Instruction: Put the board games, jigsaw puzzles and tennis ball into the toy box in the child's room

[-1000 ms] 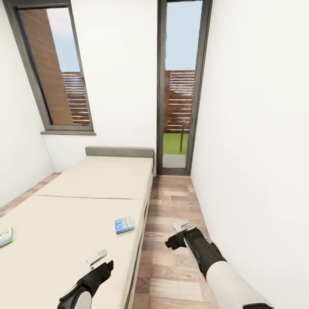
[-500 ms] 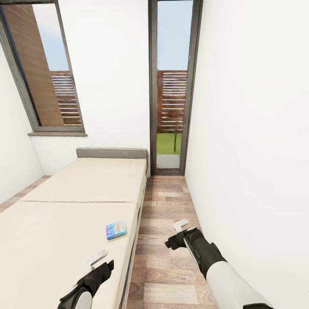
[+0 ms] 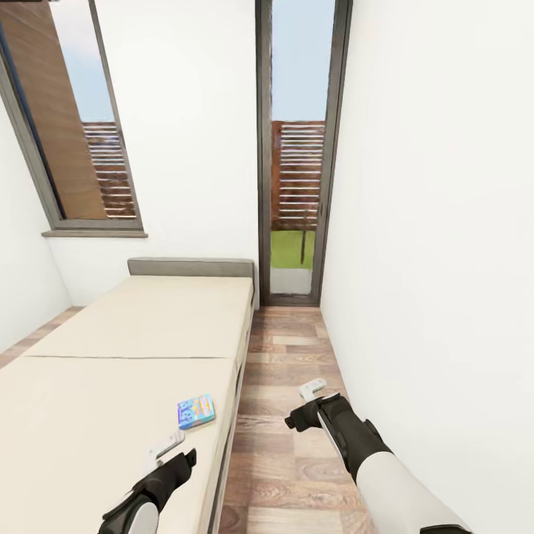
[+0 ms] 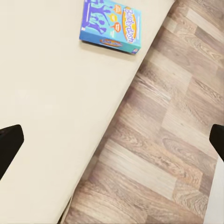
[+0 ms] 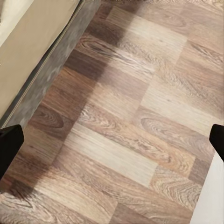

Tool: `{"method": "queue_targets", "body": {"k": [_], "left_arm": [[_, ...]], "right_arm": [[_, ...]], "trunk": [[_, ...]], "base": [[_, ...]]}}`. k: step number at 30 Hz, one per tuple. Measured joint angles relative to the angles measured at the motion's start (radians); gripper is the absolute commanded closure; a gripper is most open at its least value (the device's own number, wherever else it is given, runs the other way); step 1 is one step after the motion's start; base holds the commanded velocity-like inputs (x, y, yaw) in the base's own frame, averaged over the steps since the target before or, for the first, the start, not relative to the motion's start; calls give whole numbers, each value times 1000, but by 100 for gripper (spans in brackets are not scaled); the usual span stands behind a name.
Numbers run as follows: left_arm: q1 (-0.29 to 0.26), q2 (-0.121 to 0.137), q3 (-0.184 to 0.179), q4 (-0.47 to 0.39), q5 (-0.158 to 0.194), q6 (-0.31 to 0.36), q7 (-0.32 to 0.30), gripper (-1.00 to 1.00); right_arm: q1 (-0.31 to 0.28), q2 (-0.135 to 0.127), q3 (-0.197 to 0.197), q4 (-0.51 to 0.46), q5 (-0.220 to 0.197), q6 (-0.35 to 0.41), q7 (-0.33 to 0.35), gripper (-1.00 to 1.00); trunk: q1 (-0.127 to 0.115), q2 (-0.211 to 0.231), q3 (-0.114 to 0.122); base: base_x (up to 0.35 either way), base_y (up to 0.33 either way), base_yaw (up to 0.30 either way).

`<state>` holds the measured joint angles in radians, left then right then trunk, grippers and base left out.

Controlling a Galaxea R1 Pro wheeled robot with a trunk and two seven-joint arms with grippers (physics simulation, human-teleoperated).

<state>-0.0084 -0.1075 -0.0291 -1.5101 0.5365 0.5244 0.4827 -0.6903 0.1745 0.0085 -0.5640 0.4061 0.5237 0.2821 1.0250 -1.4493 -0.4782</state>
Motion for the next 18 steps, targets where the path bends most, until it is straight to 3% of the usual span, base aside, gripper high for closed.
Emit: {"method": "queue_targets", "body": {"k": [6,11,12,15,18], "left_arm": [[-35,0,2,-20,-1,46,4,-100],[-146,1,7,-26,-6,154,19,-100],[-147,2,7,-26,-6,156,19,-100],[-259,9,60,-2,-5,243,25,-100],[-399,16,167,87,7,331,27,-100]], "right_arm": [[0,0,-1,-1,0,-3,2,-100],[-4,0,-5,-20,-2,4,2,-100],[-4,0,-5,-20,-2,4,2,-100],[-3,0,-6,-64,-3,19,3,-100],[-1,0,-6,-128,-5,63,3,-100]], "trunk": [[0,0,0],[0,0,0],[0,0,0],[0,0,0],[0,0,0]], "base": [[15,0,0],[5,0,0],[3,0,0],[2,0,0],[0,0,0]]}}
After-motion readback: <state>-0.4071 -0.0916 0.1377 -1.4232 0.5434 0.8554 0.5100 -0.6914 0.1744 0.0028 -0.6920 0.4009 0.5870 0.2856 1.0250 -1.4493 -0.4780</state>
